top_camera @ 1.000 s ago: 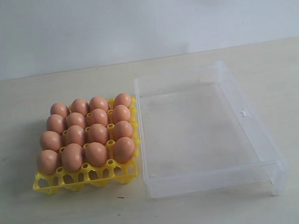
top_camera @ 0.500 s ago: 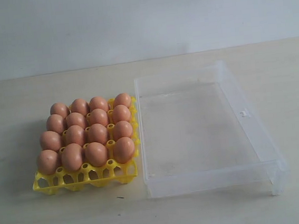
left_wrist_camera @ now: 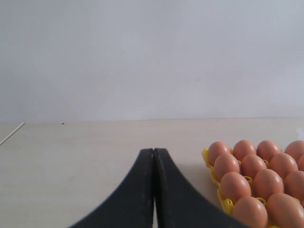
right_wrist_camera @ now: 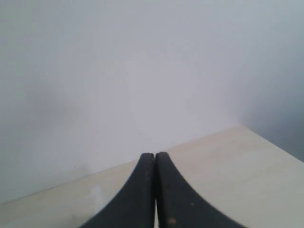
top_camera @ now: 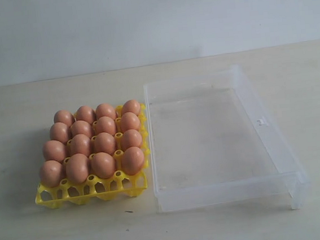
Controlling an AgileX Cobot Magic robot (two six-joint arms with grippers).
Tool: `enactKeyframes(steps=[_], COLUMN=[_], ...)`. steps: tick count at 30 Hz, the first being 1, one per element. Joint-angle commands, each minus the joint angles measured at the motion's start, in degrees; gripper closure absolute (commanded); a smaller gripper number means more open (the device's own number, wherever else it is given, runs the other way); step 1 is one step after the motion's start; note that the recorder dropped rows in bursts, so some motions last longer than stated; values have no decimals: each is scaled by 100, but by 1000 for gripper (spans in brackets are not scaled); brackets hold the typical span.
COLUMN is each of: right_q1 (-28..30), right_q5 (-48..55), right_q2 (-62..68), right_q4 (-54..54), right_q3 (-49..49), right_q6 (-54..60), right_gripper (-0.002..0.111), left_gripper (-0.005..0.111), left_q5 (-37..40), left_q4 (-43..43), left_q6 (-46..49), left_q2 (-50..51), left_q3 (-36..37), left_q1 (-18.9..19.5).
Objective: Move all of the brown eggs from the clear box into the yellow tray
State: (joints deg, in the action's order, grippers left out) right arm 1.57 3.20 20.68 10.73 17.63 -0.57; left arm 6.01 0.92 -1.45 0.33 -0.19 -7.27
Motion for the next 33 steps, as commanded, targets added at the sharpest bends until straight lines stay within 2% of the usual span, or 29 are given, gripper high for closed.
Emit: enactKeyframes(steps=[1,16,20,24,29,33], right_q1=[-22,-22,-22,-22,-22,-22], right_q5=[7,45,149,149,1073,1166], right_q2=[-79,-94,-601,-1980,-2068,-2068], right_q4=[24,24,-438,-544,-684,-697], right_q3=[-14,-64,-608,-1726,-1763,-1763], right_q6=[57,57,57,57,57,227], right_gripper=[108,108,108,108,108,108], left_gripper=[107,107,107,107,107,107], left_q5=[-13,-13,-13,-13,1,1], left_q4=[-42,-42,-42,-42,-42,-42], left_q6=[-21,-21,-21,-21,-21,-21], left_q2=[-33,-33,-33,-33,-33,-33], left_q3=[19,19,19,19,19,19], left_q1=[-15,-15,-15,-15,-14,-14])
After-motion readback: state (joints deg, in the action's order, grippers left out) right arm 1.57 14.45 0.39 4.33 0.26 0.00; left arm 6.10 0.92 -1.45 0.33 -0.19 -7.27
